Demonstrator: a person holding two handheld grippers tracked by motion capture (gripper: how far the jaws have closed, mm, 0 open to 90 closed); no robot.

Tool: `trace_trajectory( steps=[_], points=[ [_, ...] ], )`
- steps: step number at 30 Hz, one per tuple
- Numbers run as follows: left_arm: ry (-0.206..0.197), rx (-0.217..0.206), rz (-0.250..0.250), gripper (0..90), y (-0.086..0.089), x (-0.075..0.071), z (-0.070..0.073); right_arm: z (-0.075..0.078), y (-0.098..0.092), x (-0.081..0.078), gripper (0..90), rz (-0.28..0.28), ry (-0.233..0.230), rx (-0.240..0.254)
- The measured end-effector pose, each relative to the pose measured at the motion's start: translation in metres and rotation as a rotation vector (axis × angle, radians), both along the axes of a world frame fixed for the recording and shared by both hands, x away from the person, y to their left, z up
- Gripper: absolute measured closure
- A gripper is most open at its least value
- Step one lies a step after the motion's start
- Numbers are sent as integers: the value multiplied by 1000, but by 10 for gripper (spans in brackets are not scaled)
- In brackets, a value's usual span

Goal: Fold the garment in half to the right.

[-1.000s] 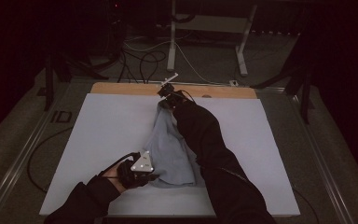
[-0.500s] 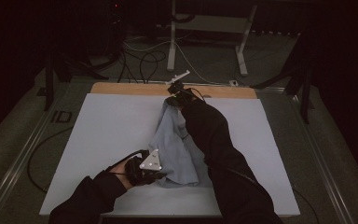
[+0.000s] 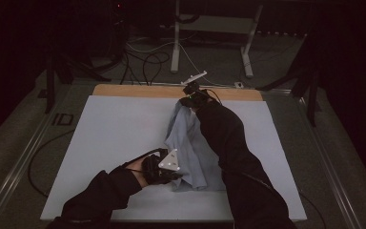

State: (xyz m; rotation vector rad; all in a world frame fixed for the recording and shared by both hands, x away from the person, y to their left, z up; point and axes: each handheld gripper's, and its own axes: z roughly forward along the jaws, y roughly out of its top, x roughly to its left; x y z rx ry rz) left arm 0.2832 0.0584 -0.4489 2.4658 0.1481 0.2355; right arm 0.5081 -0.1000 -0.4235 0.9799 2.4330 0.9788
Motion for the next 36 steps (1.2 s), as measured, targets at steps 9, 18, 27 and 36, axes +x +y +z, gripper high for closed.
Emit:
trace_trajectory(
  steps=[9, 18, 27, 36],
  points=[
    [-2, -6, -41, 859, -25, 5, 2, -2, -19, 3, 875, -12, -1, 12],
    [5, 1, -72, 859, -52, 10, -6, -7, -34, 7, 875, -21, 4, 22],
    [15, 13, -94, 858, -77, 16, -18, -15, -47, 12, 875, -19, 21, 38],
    [23, 20, -95, 858, -93, 23, -31, -28, -55, 17, 874, -14, 43, 47]
  ],
)
